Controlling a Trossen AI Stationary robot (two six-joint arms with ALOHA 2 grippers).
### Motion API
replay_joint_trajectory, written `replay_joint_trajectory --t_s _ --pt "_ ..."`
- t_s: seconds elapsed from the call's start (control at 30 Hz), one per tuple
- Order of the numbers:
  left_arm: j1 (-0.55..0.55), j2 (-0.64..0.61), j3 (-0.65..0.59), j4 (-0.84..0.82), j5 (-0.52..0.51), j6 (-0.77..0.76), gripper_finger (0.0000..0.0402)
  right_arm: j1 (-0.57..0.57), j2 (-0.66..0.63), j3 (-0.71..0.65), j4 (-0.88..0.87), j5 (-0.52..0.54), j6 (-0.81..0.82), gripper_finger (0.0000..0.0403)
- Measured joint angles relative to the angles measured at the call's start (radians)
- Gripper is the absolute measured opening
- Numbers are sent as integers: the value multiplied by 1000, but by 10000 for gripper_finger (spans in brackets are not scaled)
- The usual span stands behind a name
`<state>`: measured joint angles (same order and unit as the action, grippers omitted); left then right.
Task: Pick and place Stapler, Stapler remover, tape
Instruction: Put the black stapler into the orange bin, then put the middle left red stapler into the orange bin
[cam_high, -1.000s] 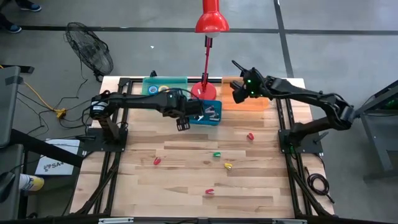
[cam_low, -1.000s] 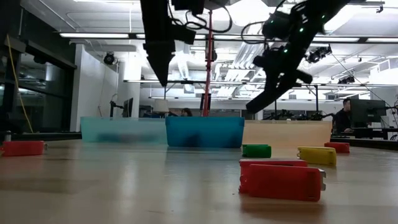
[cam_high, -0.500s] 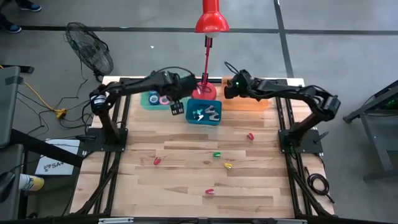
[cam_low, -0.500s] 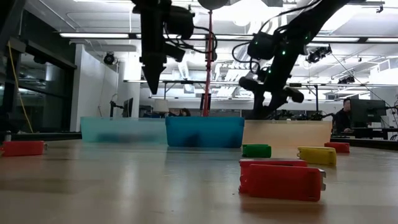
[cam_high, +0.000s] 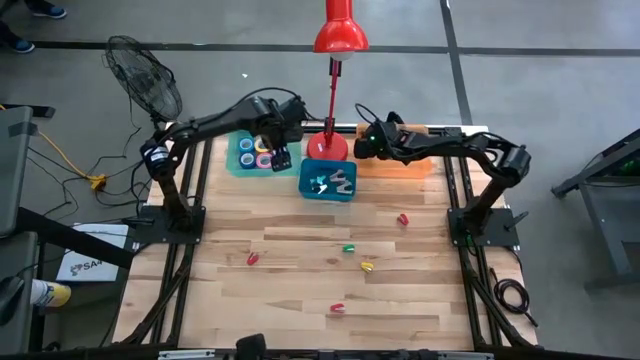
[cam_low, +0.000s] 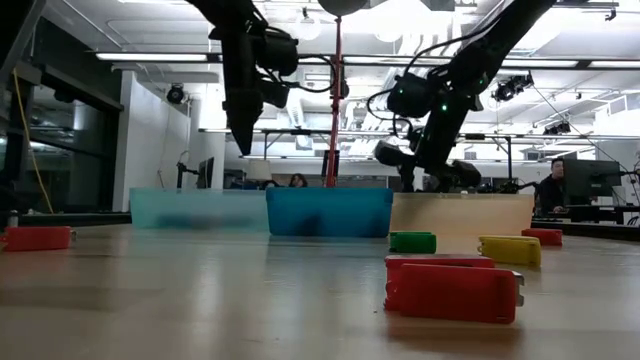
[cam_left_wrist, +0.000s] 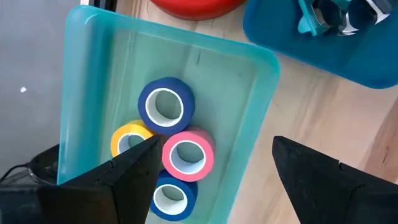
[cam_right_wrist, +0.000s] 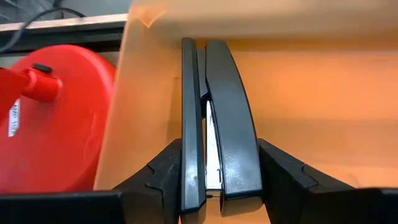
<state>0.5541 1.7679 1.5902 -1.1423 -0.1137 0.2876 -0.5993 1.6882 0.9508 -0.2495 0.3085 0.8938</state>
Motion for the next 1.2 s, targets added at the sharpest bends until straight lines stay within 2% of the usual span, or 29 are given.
replay_joint_trajectory --t_s 0.37,0.53,0.73,0.83,1.2 --pt "93 0 0 19 91 50 298 36 42 1 43 -23 34 153" --pt "125 0 0 36 122 65 298 39 42 1 42 -68 48 156" --pt "163 0 0 54 171 75 298 28 44 0 30 -143 49 246" --pt "176 0 0 54 176 83 298 15 43 0 36 -171 44 270" --pt "188 0 0 53 187 93 298 -5 29 4 27 -241 22 270"
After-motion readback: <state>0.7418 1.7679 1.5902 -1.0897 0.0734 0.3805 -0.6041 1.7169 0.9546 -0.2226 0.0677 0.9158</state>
